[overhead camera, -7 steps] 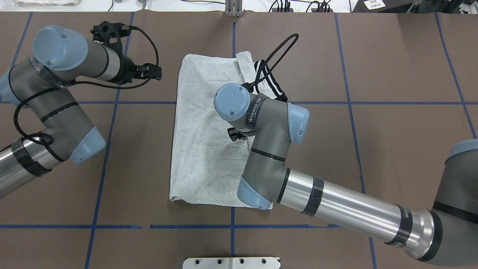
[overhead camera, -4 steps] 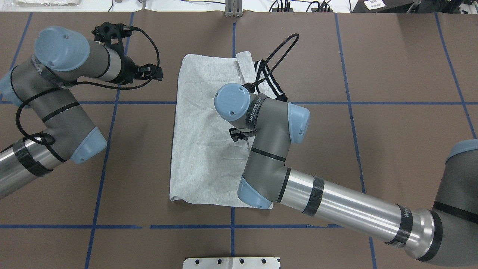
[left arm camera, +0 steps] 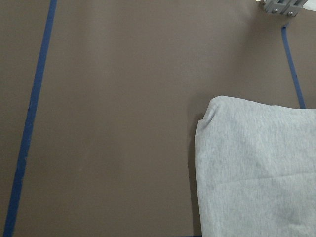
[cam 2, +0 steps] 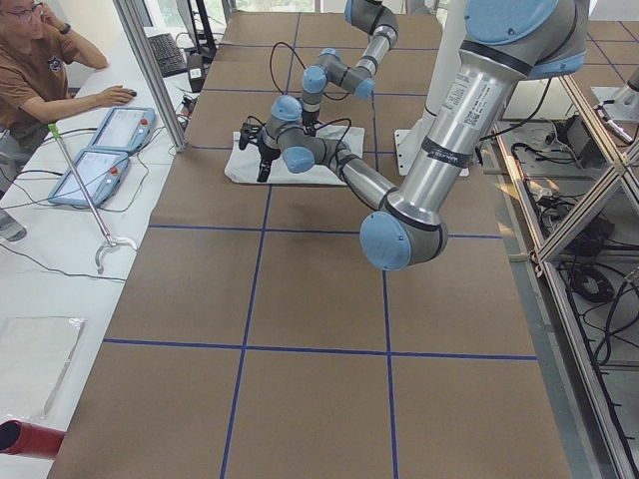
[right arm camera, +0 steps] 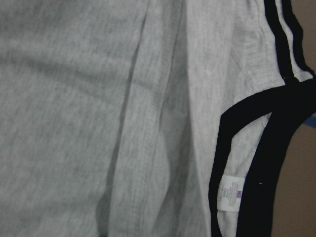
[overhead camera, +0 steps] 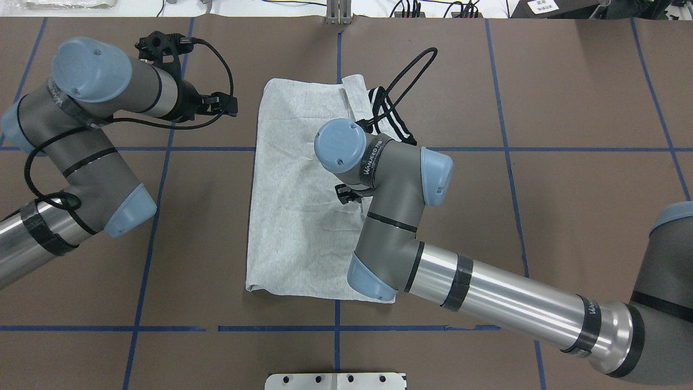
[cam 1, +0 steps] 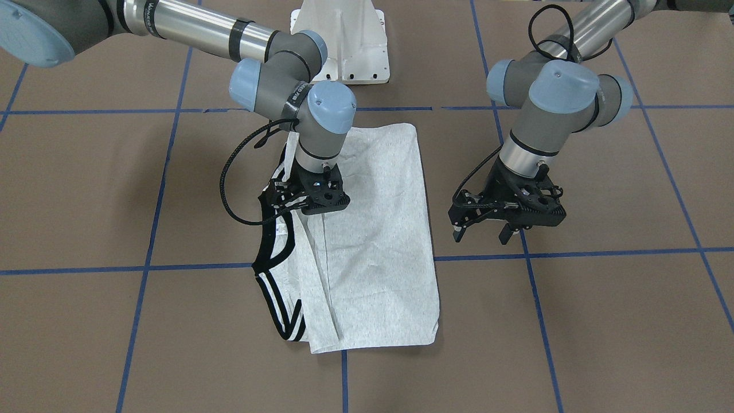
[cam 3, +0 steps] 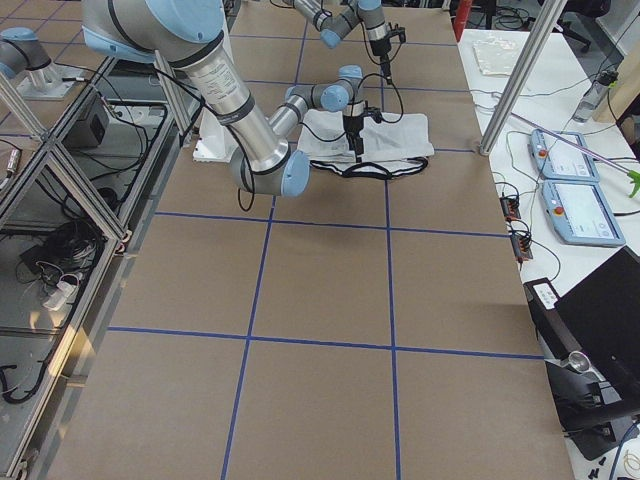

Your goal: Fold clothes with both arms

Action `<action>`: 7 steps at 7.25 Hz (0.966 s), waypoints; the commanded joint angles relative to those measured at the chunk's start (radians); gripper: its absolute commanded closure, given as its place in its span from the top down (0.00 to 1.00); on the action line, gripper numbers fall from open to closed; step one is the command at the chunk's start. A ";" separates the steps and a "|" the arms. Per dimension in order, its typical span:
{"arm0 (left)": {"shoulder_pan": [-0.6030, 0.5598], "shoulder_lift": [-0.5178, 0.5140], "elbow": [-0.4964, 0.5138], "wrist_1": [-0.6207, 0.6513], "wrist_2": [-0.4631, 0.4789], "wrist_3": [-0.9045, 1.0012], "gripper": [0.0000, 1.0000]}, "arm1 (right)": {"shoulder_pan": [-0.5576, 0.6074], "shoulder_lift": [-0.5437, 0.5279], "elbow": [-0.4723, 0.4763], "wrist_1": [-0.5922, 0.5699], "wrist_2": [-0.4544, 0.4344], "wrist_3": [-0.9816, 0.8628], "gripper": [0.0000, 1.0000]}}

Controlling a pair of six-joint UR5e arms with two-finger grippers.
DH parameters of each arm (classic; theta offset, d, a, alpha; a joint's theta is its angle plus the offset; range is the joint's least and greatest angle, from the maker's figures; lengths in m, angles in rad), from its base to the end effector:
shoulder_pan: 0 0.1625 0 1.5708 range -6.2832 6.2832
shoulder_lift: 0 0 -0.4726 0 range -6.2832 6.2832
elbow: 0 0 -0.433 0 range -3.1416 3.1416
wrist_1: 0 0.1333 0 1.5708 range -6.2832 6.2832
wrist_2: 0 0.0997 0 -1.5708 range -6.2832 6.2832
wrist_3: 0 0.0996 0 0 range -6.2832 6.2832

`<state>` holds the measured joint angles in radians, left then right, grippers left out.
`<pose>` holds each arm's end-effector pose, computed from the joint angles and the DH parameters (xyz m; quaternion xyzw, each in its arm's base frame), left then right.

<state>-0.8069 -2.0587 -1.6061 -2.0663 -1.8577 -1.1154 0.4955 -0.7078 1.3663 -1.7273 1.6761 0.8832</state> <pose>0.4292 -0.6001 0.3288 0.1840 0.4633 -0.0824 0.8630 -0.6776 -0.5058 0.2437 0.0960 -0.2343 -0.1058 0.9616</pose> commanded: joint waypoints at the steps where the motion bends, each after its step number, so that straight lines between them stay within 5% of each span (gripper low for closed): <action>1: 0.000 -0.003 0.000 0.000 0.000 0.000 1.00 | 0.032 -0.009 0.010 -0.014 0.019 -0.009 1.00; 7: 0.002 -0.006 -0.005 0.003 0.000 -0.003 1.00 | 0.147 -0.208 0.194 -0.003 0.093 -0.150 1.00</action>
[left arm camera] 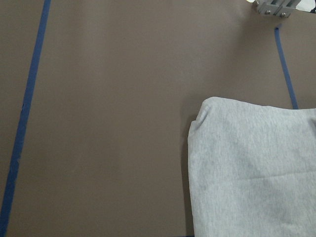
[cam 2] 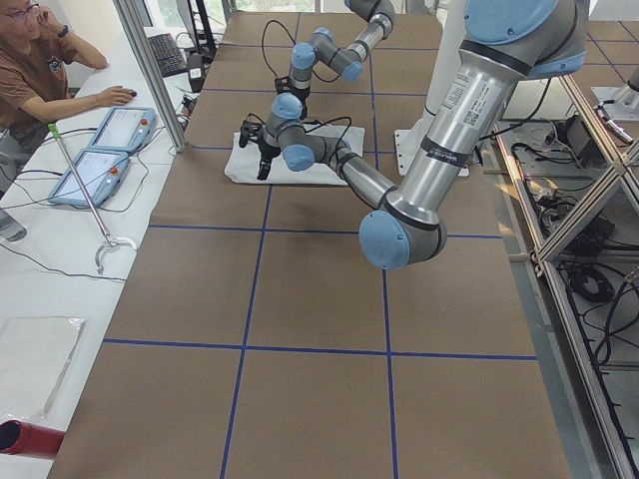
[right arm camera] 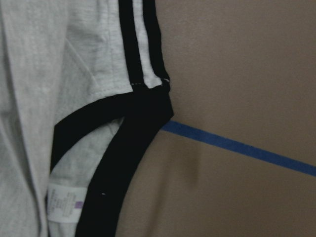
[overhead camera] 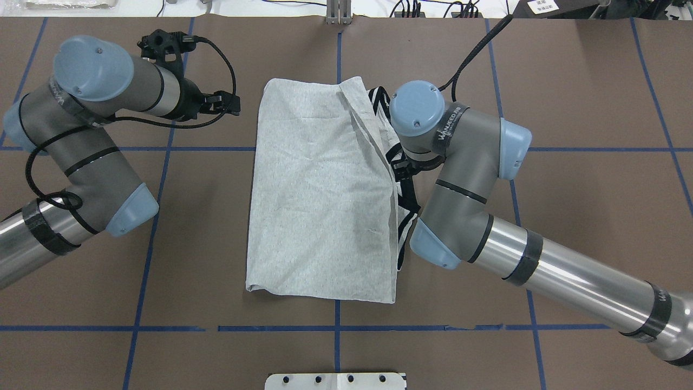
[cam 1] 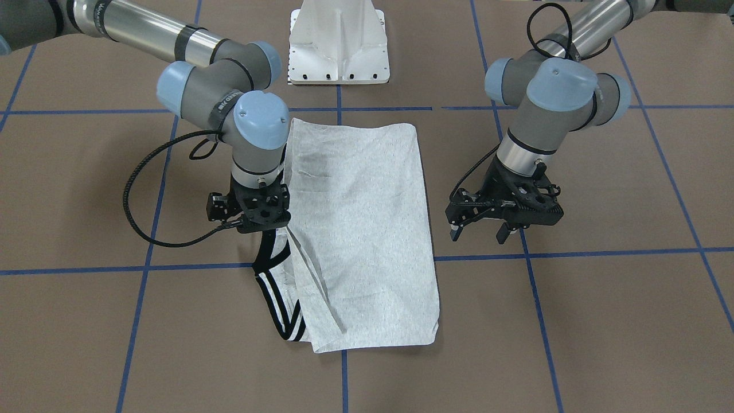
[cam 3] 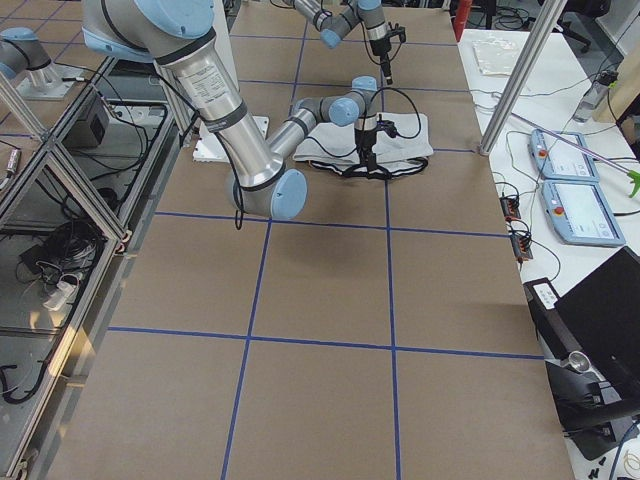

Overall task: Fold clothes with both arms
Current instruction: 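Raise the right gripper away from the folded shirt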

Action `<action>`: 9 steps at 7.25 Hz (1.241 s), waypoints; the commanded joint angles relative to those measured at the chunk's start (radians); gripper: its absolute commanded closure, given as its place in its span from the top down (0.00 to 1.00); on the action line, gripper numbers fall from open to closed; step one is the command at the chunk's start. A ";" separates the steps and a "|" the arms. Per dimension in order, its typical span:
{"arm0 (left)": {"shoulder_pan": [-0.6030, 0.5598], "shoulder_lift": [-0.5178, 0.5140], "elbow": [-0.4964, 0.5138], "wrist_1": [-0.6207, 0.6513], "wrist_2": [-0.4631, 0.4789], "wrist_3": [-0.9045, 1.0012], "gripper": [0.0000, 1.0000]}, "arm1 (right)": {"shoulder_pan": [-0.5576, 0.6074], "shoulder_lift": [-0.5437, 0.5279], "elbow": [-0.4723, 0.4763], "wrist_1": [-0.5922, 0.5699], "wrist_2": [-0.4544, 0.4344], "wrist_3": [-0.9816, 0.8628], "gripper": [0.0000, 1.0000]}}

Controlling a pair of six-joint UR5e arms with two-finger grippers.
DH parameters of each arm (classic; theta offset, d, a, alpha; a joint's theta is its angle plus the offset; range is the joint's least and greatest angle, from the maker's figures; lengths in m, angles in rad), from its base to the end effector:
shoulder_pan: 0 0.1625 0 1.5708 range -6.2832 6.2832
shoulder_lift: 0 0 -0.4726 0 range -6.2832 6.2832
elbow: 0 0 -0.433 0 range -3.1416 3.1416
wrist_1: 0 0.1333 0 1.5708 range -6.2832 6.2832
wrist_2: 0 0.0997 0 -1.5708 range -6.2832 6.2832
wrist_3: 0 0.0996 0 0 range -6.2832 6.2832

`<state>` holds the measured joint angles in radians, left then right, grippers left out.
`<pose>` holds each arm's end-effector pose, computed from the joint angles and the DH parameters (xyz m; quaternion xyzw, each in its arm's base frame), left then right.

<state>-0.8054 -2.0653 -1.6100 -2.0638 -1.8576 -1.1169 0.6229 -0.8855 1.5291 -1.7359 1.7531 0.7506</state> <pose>0.4302 -0.5995 0.3224 0.1856 0.4662 -0.0816 0.8612 -0.5655 -0.5481 0.3096 0.0895 -0.2356 -0.1168 0.9607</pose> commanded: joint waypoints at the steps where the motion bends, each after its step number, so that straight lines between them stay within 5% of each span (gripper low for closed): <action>1: 0.000 0.001 0.001 -0.001 0.000 0.000 1.00 | 0.029 -0.017 0.032 0.007 0.025 -0.016 1.00; 3: 0.000 0.001 0.002 -0.001 0.000 0.002 1.00 | 0.035 0.078 -0.018 0.003 0.029 -0.016 1.00; 6: 0.000 0.008 0.002 -0.002 0.000 0.003 1.00 | 0.035 0.307 -0.328 0.079 0.010 -0.004 1.00; 9: -0.002 0.014 0.002 -0.001 -0.002 0.019 1.00 | 0.024 0.381 -0.535 0.222 -0.029 -0.007 1.00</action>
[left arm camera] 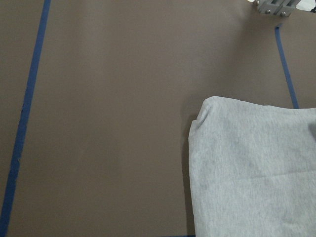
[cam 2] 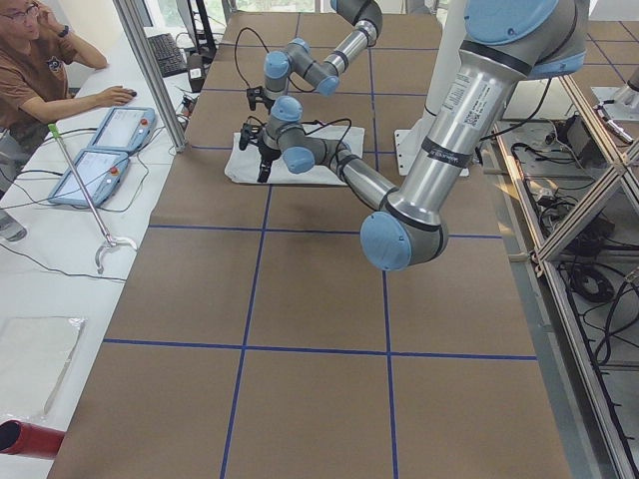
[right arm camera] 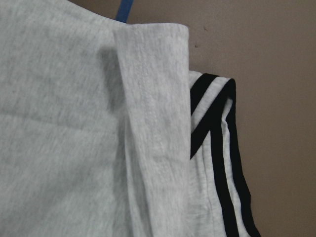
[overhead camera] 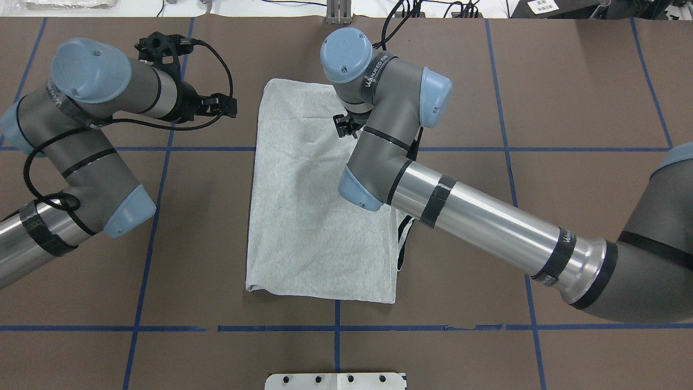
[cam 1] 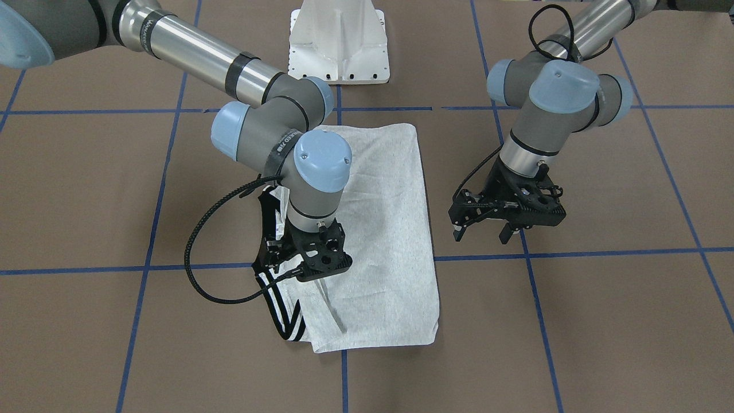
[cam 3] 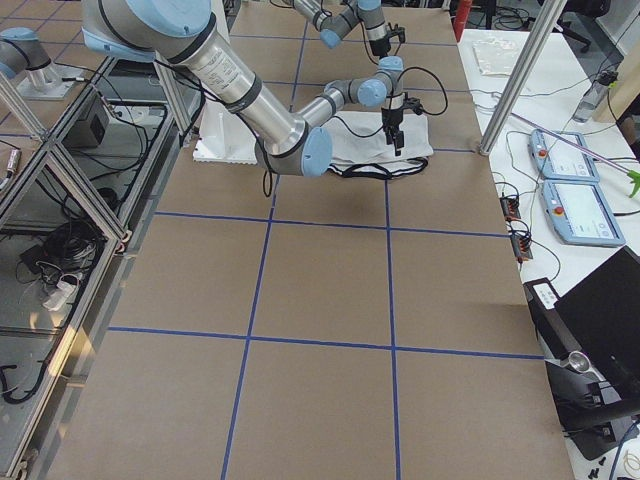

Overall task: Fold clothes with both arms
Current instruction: 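Raise the right gripper away from the folded shirt, then move the right gripper to the far corner while the left lowers nearby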

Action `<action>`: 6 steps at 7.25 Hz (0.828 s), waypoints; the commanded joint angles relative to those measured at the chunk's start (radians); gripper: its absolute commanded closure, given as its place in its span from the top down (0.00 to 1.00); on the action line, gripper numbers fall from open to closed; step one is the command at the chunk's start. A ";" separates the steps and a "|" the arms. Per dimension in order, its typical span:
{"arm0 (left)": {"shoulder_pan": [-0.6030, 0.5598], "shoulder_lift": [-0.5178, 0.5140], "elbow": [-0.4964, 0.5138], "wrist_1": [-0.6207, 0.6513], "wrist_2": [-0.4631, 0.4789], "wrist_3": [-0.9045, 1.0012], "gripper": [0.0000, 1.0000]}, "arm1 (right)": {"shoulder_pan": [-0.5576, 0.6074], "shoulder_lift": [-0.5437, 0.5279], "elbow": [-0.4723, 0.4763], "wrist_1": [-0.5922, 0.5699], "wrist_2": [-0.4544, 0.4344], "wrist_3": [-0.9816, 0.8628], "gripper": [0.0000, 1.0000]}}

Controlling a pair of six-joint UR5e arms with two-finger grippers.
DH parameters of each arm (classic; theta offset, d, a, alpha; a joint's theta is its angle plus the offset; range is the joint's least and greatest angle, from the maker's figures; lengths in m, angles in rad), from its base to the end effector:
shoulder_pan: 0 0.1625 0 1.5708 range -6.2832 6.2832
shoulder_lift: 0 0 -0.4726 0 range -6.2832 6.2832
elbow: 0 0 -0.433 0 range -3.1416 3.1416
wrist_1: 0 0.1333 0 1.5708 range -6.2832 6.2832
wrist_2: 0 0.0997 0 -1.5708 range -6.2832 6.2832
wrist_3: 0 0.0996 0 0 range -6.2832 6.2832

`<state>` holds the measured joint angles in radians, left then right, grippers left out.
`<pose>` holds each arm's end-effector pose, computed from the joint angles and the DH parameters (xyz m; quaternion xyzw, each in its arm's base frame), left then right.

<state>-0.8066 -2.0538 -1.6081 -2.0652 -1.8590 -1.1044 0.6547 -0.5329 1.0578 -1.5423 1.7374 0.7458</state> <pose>0.4286 -0.5989 0.3315 0.1849 0.4613 -0.0777 0.8643 -0.6572 -0.6518 0.2168 0.1244 -0.2550 -0.1042 0.9532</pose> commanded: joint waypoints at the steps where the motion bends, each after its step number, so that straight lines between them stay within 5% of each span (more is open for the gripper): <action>1: 0.000 0.001 0.001 0.001 0.000 0.011 1.00 | -0.010 0.027 -0.067 0.028 -0.016 -0.003 1.00; 6: 0.001 -0.006 0.002 -0.001 0.001 0.004 1.00 | 0.015 0.016 -0.105 0.044 -0.029 -0.069 1.00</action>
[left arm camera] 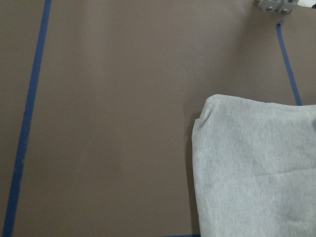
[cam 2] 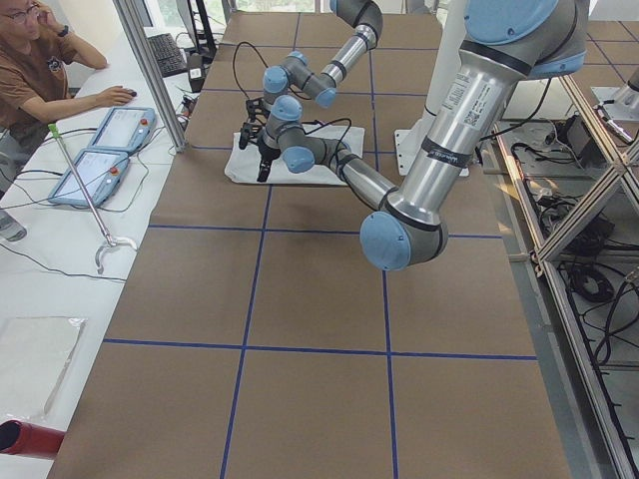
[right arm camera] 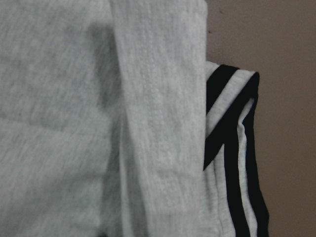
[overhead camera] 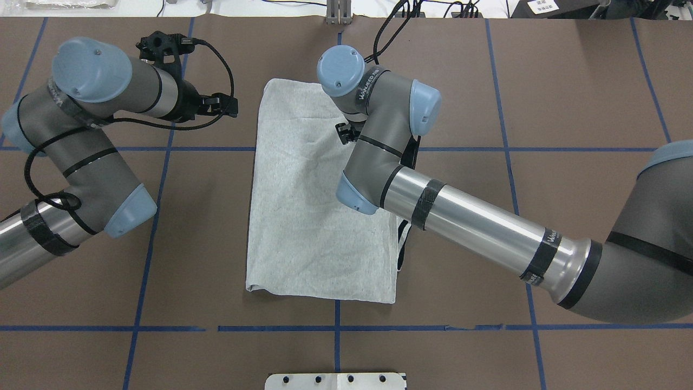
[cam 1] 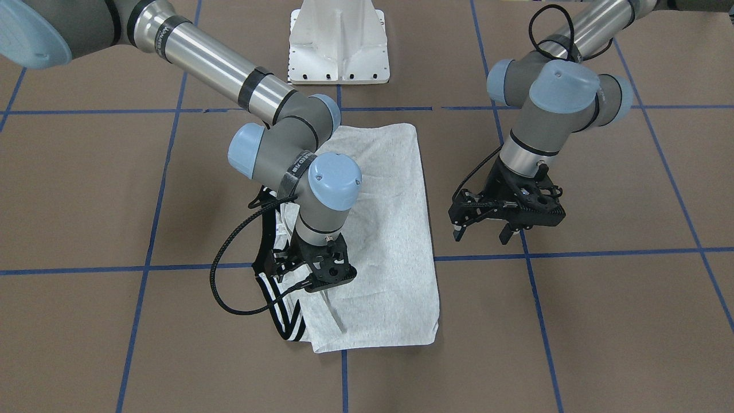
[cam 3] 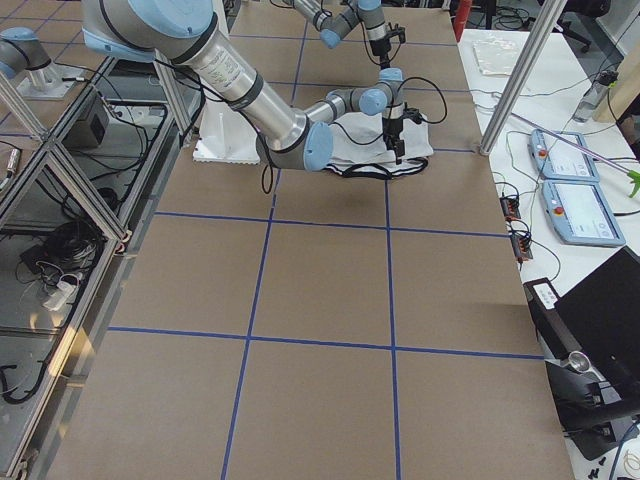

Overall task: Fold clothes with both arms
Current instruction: 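Move the right gripper to the far corner while the left lowers nearby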

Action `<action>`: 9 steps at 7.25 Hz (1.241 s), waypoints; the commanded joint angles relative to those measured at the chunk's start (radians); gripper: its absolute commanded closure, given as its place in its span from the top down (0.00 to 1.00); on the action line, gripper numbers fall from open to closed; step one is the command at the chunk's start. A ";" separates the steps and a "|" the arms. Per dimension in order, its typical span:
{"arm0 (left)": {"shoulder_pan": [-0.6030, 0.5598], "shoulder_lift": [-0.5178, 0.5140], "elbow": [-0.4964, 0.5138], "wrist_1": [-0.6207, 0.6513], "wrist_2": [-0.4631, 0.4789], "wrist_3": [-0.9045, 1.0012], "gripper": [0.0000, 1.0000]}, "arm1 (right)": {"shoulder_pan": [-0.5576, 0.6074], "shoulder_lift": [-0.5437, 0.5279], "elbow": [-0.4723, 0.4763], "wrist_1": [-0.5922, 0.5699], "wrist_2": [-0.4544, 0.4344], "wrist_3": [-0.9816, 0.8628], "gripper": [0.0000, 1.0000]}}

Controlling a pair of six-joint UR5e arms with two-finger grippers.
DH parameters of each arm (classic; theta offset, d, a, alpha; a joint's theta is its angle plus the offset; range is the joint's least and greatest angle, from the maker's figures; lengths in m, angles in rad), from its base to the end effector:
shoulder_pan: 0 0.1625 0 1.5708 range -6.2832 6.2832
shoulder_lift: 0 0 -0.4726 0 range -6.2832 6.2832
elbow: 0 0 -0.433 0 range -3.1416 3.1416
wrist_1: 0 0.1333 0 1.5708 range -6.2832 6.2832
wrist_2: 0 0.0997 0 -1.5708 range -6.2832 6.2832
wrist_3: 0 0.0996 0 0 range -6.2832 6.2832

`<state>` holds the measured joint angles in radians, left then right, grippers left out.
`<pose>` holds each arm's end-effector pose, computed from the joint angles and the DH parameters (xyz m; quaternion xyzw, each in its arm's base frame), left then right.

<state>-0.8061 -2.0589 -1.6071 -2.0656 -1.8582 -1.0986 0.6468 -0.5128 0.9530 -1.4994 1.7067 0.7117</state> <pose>0.4296 -0.5995 0.3282 0.1877 0.4621 -0.0747 0.8635 -0.6770 -0.6613 0.2471 0.1247 -0.2291 -0.1194 0.9580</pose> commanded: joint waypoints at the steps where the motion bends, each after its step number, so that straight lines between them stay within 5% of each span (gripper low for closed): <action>1: 0.001 -0.004 0.001 -0.001 -0.001 -0.004 1.00 | 0.037 -0.021 -0.002 0.002 0.005 -0.052 1.00; 5: 0.007 -0.006 -0.001 0.001 0.001 -0.009 1.00 | 0.164 -0.116 0.010 0.125 0.141 -0.127 1.00; 9: 0.007 -0.006 -0.010 0.001 -0.001 -0.007 1.00 | 0.188 -0.122 0.093 0.120 0.236 -0.118 1.00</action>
<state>-0.7993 -2.0648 -1.6148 -2.0647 -1.8580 -1.1062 0.8262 -0.6296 1.0141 -1.3765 1.9050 0.5925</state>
